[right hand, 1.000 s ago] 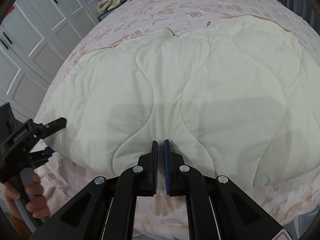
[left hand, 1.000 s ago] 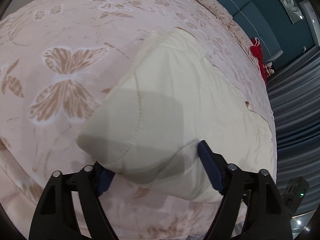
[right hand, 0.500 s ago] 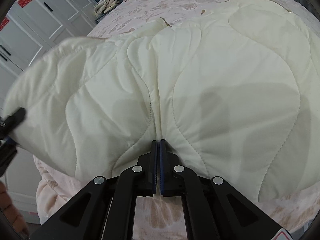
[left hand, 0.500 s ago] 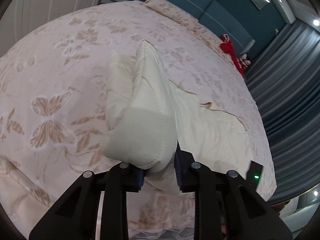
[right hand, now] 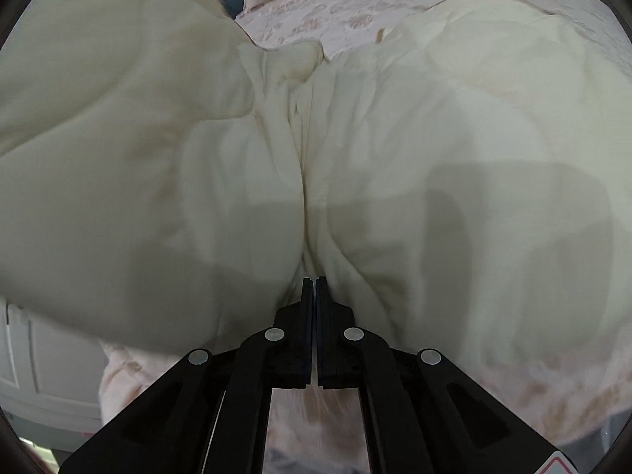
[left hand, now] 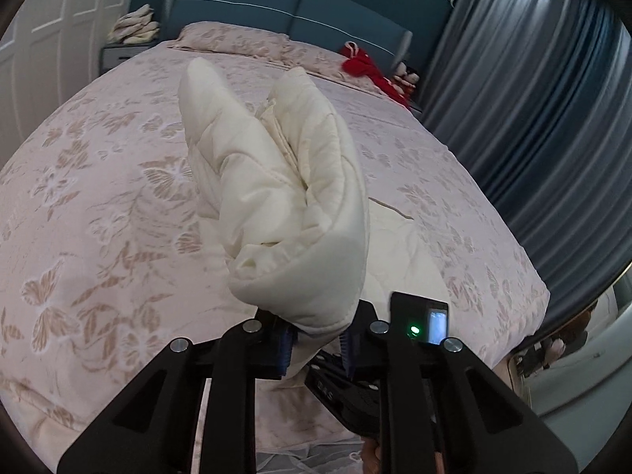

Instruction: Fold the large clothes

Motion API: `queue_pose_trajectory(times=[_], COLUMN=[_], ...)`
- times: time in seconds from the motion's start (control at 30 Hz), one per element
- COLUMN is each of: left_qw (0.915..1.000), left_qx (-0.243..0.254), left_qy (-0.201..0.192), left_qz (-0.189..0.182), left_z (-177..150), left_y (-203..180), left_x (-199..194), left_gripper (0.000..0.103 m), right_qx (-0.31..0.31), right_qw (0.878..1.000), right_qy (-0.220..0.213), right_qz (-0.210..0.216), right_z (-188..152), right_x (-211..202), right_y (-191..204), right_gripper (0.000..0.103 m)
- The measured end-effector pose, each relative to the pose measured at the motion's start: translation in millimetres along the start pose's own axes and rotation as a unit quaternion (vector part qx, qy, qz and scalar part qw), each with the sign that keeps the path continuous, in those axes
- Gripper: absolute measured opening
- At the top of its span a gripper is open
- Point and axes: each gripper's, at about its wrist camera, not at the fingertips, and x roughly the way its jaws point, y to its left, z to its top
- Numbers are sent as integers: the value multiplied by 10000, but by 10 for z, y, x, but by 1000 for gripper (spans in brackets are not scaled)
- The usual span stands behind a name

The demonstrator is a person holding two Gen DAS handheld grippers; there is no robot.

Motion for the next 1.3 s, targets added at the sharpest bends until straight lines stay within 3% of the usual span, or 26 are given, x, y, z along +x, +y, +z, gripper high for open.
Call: queue_pose_trajectory(times=[0.13,0.3,0.4,0.63,0.7,0.8,0.97,1.17,1.3], left_qw=[9999,9993,9983,9947,9933,9913,9872,9823,9776], left_qx=[145,319,477,828,923,1018,1192,1382,1555], left_qy=[75,207,331,609,690,834,1056,1246,1380], left_qz=[-33,11,29,24,22,27,106,223,310], left_z=[60,68,64,25,6,-38,-176,-325,-436], left_y=[-164,-393,-547,-923,-1038,-1174,-1393,-1608,-1746], left_x=[91,204,304,570,648,779,1020,1263,1426], left_gripper=[18,18,17,17,17,17,17,17,17], right_qx=[184,335,307,788,744,639,864,1040,1102], right_qw=[9998,9989,9992,9930,9944,9977,9948,9904,9899], right_qy=[-51,293,174,403,375,198,-126,-322,-342], right_qz=[17,169,190,783,655,107,-517,-848,-828], right_z=[-84,-205,-232,-317,-358,-430,-511,-559,-586], right_x=[-231,60,191,-61,-235,-602,-1104,-1433,-1462], right_y=[-213,-302,-278,-471,-533,-745,-1209,-1652,-1777], right_gripper=[0,0,0,0,0,2,6,8,8])
